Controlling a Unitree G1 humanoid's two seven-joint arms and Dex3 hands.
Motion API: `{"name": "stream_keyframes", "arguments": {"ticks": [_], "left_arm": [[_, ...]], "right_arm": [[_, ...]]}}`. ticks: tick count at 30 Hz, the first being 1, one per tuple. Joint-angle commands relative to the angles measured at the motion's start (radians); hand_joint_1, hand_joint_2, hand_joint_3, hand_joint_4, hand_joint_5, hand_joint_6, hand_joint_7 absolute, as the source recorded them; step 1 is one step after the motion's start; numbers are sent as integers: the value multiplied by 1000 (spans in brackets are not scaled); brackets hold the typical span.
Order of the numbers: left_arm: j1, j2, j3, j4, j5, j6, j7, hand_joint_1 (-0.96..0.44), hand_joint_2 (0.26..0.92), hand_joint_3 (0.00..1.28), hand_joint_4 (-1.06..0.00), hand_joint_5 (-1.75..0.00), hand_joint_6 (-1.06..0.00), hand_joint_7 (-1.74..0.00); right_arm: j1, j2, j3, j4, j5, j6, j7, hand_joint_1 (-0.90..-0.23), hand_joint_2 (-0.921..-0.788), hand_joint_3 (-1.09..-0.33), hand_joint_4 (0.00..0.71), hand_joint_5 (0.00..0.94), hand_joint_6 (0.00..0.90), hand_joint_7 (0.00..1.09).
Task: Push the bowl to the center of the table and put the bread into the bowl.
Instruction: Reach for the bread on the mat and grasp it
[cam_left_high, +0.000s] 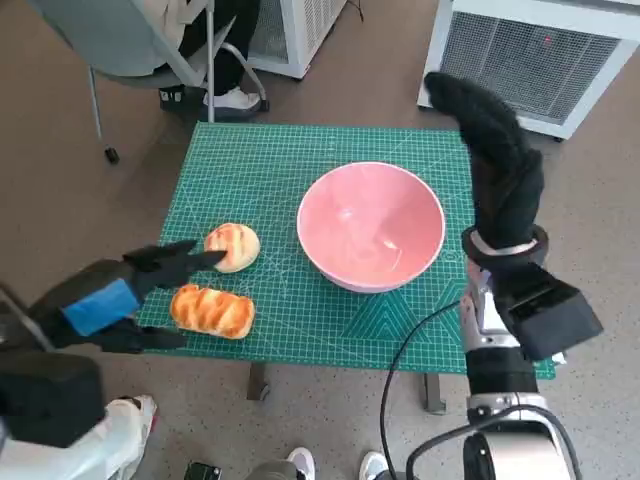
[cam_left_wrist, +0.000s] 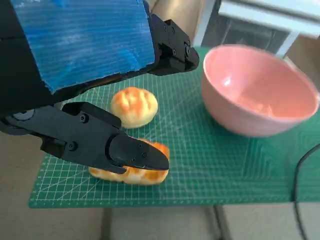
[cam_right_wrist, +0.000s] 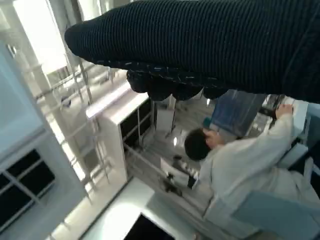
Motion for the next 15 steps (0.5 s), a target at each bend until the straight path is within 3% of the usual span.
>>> {"name": "stream_keyframes", "arguments": {"ticks": [1, 15], "left_arm": [[-28, 5, -45, 29, 50, -5, -2, -314, 848, 0, -218, 0, -364, -16], [-112, -41, -192, 158, 179, -17, 7, -306, 843, 0, -226, -2, -368, -11]], "right_arm": [[35, 2, 8, -21, 16, 21, 19, -578, -921, -718, 349, 20, 0, 786], [41, -6, 4, -5, -2, 2, 15, -564, -921, -743, 348, 19, -1, 771]]}}
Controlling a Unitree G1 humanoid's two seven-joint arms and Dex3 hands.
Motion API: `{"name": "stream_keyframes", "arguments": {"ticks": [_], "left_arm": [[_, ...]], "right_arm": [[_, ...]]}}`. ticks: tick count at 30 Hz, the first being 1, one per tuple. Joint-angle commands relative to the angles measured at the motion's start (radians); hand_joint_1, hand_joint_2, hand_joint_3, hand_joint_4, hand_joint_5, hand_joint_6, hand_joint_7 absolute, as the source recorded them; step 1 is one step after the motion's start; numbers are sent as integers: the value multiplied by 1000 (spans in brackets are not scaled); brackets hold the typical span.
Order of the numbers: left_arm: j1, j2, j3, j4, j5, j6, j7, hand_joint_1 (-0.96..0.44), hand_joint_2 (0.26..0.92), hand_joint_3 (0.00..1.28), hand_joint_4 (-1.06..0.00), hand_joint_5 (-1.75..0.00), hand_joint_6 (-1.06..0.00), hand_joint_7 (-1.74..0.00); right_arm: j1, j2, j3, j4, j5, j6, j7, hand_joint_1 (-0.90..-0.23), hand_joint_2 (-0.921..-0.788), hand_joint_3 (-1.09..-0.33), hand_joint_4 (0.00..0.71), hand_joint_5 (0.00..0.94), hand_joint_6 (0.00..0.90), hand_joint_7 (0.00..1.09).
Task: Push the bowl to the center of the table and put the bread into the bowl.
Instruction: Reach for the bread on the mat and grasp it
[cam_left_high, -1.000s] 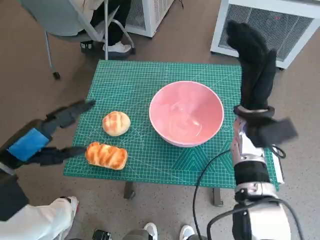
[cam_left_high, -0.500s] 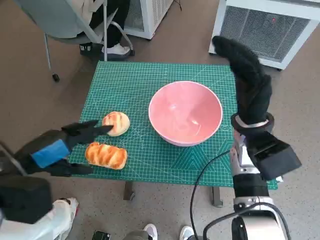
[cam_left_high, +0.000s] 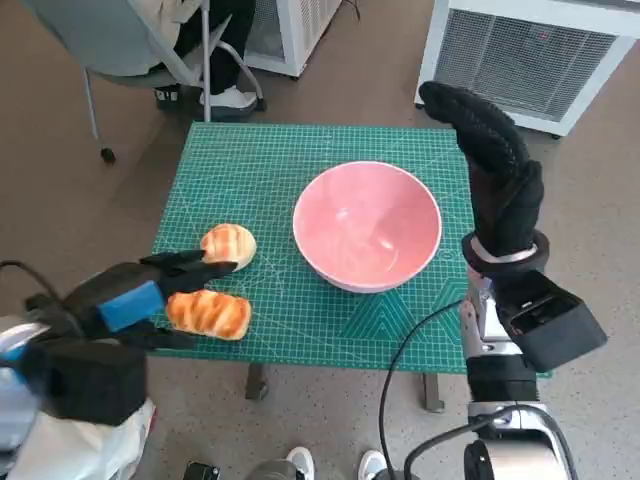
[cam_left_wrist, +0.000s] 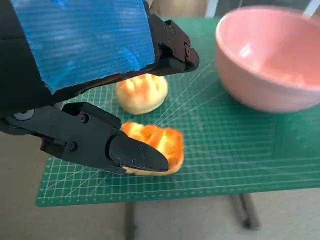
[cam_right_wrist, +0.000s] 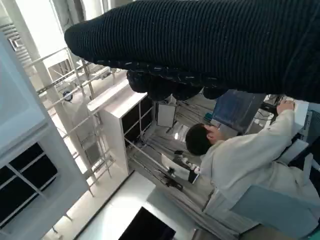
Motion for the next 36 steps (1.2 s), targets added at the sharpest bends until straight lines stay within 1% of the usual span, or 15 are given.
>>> {"name": "stream_keyframes", "arguments": {"ticks": [1, 5, 10, 20, 26, 28, 31, 32, 33, 34, 35, 36], "left_arm": [[-37, -18, -45, 51, 38, -7, 2, -300, 843, 0, -228, -3, -368, -11], [-62, -36, -83, 97, 72, -8, 5, -286, 842, 0, -237, -6, -369, -10], [-87, -58, -127, 148, 108, -9, 7, -274, 848, 3, -256, -12, -375, -11], [-107, -105, -174, 222, 152, 13, 15, -272, 886, 14, -337, -33, -403, -22], [-100, -130, -189, 247, 186, 18, 50, -253, 907, 16, -426, -56, -471, -55], [-98, -136, -195, 254, 201, 17, 63, -242, 913, 16, -474, -68, -503, -75], [-95, -141, -200, 263, 212, 12, 76, -221, 919, 22, -586, -100, -567, -120], [-94, -143, -199, 268, 212, 9, 81, -218, 919, 24, -602, -107, -576, -126], [-93, -145, -199, 271, 212, 7, 84, -199, 919, 35, -647, -177, -579, -211], [-92, -147, -197, 277, 207, 0, 88, -188, 920, 40, -656, -263, -546, -333], [-91, -148, -196, 281, 203, -5, 91, -178, 919, 50, -662, -331, -535, -405], [-90, -148, -193, 289, 197, -18, 97, -162, 920, 61, -651, -466, -509, -527]], "right_arm": [[25, -3, -1, 20, -7, -2, 2, -564, -921, -745, 348, 19, -1, 769], [26, -3, -3, 21, -14, -6, -4, -557, -921, -749, 348, 19, -1, 764], [27, -3, -5, 22, -16, -9, -7, -553, -921, -752, 349, 19, -1, 761], [31, 0, -6, 27, -15, -16, -7, -555, -921, -751, 348, 17, -1, 741], [32, 1, -6, 34, -12, -21, -5, -558, -921, -747, 346, 16, -1, 730], [31, 2, -6, 37, -11, -22, -5, -557, -921, -746, 345, 16, -1, 728], [32, 3, -6, 35, -12, -22, -7, -556, -921, -745, 345, 15, -1, 724], [33, 3, -6, 36, -11, -22, -6, -556, -921, -745, 345, 15, -1, 724], [33, 3, -6, 37, -10, -22, -5, -555, -921, -745, 344, 15, -1, 724], [33, 3, -6, 38, -9, -22, -5, -555, -921, -745, 344, 15, -1, 723], [33, 3, -7, 39, -9, -22, -4, -554, -921, -745, 344, 15, -1, 723], [33, 3, -7, 41, -8, -22, -5, -553, -921, -745, 344, 15, -1, 723]]}}
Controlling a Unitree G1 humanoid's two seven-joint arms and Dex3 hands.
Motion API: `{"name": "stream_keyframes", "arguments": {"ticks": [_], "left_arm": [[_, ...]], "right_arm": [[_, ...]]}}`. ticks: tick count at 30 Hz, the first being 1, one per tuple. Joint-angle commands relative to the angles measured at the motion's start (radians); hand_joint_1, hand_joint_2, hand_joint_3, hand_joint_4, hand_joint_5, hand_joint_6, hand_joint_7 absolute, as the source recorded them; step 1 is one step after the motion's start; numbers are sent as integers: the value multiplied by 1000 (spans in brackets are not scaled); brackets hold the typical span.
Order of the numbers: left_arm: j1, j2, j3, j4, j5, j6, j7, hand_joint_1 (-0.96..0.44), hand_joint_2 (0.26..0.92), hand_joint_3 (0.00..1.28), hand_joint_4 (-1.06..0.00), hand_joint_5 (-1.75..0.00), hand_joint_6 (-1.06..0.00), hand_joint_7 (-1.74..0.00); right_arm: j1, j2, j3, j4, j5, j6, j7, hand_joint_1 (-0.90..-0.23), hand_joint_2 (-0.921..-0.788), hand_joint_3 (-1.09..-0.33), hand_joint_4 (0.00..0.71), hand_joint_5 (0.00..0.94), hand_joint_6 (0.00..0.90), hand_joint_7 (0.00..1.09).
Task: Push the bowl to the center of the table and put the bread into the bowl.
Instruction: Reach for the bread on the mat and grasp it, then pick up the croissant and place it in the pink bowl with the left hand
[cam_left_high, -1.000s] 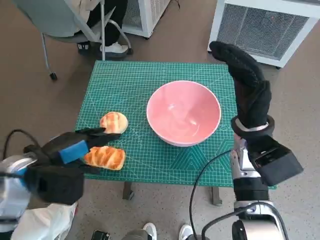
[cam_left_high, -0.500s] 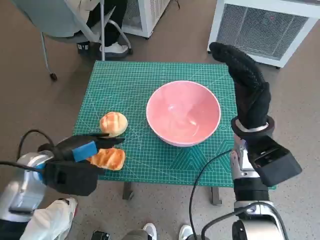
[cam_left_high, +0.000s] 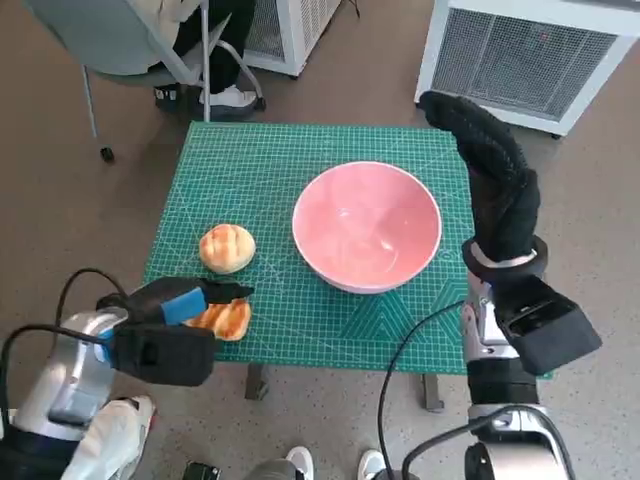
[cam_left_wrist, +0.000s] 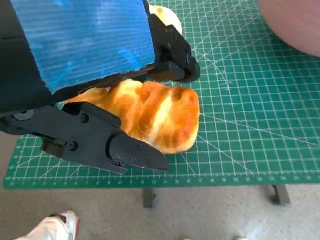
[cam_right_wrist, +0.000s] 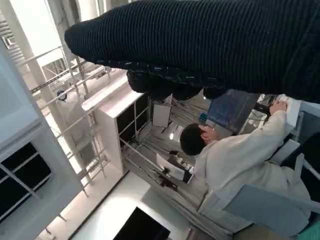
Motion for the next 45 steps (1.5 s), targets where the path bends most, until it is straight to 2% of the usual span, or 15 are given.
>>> {"name": "stream_keyframes", "arguments": {"ticks": [1, 2, 4, 6, 10, 19, 28, 38, 45], "left_arm": [[8, -10, 0, 36, -8, -32, 15, -104, 920, 108, -646, -762, -474, -807], [8, -8, 2, 44, -12, -46, 22, -68, 921, 142, -636, -959, -446, -992], [8, -5, 5, 54, -16, -71, 33, -36, 921, 158, -635, -1125, -447, -1131], [8, -2, 8, 63, -19, -94, 44, -19, 921, 154, -639, -1202, -470, -1184], [5, 0, 20, 68, -24, -123, 61, -4, 912, 147, -644, -1278, -532, -1180], [-4, 10, 87, -7, -78, -128, 59, 0, 910, 141, -650, -1285, -554, -1177], [-51, -4, 166, -140, -112, -63, 62, 0, 920, 103, -683, -1209, -559, -1204], [-179, -54, 211, -234, -145, -14, 102, -1, 920, 101, -665, -1146, -574, -1264], [-297, -125, 179, -256, -116, -6, 155, -1, 920, 102, -659, -1154, -578, -1260]], "right_arm": [[20, 3, -3, 17, 0, 1, -3, -552, -921, -746, 344, 15, -1, 723], [20, 3, -3, 18, 0, 0, -4, -551, -921, -746, 344, 15, -1, 722], [21, 4, -4, 19, 0, 0, -5, -551, -921, -746, 344, 14, -1, 722], [21, 5, -4, 20, -1, 0, -6, -550, -921, -747, 344, 14, -1, 722], [24, 6, -4, 19, -3, 2, -8, -550, -921, -748, 344, 14, -1, 722], [30, 7, -3, 14, -8, 4, -14, -547, -921, -748, 344, 14, -1, 719], [35, 8, -1, 9, -20, 6, -24, -547, -921, -752, 345, 14, -1, 716], [36, 3, -3, 13, -14, 7, -19, -541, -921, -758, 345, 13, -1, 707], [40, -1, -4, 14, -2, 9, -9, -536, -921, -760, 345, 13, -1, 705]]}}
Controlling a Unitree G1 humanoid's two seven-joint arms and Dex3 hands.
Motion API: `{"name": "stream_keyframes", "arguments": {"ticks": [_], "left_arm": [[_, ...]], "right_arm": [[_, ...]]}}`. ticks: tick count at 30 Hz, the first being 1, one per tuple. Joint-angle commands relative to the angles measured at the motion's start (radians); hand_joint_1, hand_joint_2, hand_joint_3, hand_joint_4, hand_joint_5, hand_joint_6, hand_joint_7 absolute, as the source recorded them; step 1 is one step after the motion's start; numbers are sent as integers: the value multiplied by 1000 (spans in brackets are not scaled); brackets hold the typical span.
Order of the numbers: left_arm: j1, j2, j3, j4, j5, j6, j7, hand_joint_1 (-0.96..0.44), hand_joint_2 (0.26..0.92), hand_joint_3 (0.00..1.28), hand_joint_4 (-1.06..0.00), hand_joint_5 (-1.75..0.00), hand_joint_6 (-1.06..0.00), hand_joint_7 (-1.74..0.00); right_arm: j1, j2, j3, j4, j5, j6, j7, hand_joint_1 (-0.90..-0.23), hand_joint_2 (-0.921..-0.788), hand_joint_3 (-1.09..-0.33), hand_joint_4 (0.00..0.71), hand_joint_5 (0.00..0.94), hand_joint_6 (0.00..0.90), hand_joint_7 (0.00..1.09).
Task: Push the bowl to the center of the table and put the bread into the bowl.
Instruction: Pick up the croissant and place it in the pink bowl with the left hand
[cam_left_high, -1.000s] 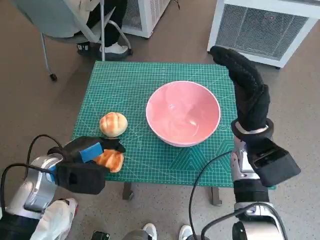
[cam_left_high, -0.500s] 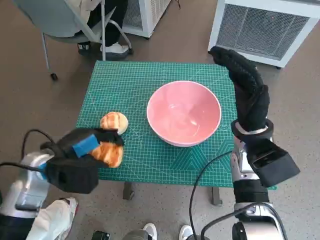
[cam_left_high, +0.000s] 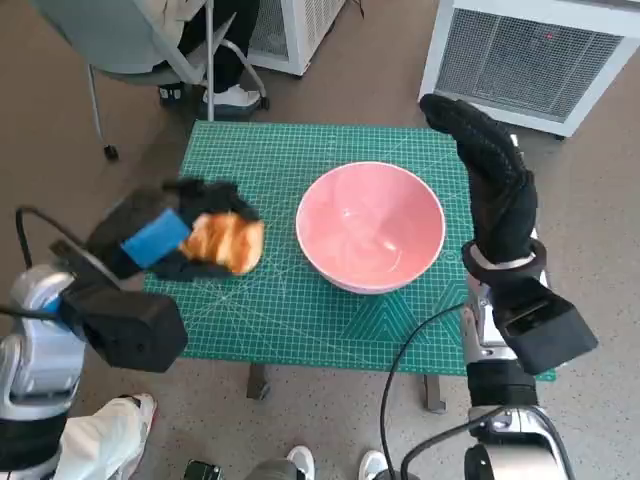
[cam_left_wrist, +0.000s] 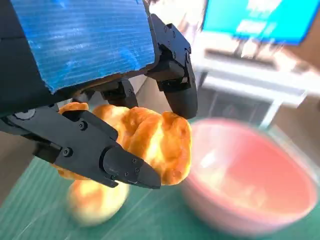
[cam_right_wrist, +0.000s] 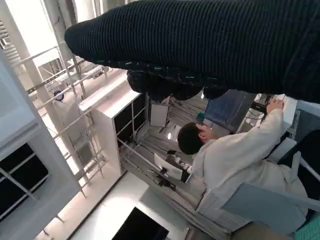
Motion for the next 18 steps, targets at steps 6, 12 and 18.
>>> {"name": "stream_keyframes", "arguments": {"ticks": [6, 12, 18], "left_arm": [[-196, -134, -97, 43, 67, -13, 92, -1, 920, 92, -669, -1149, -591, -1244], [-320, -215, -186, 232, 100, -87, 121, 0, 920, 71, -697, -1140, -609, -1202], [-426, -283, -269, 497, 137, -184, 144, 0, 921, 84, -697, -1162, -580, -1210]], "right_arm": [[36, -5, -1, 1, 16, 11, 10, -534, -921, -761, 344, 13, -1, 705], [43, -9, -3, -11, 16, 11, 9, -533, -921, -762, 341, 11, -1, 705], [53, -11, -3, -25, 16, 10, 7, -541, -921, -762, 334, 7, -1, 707]]}}
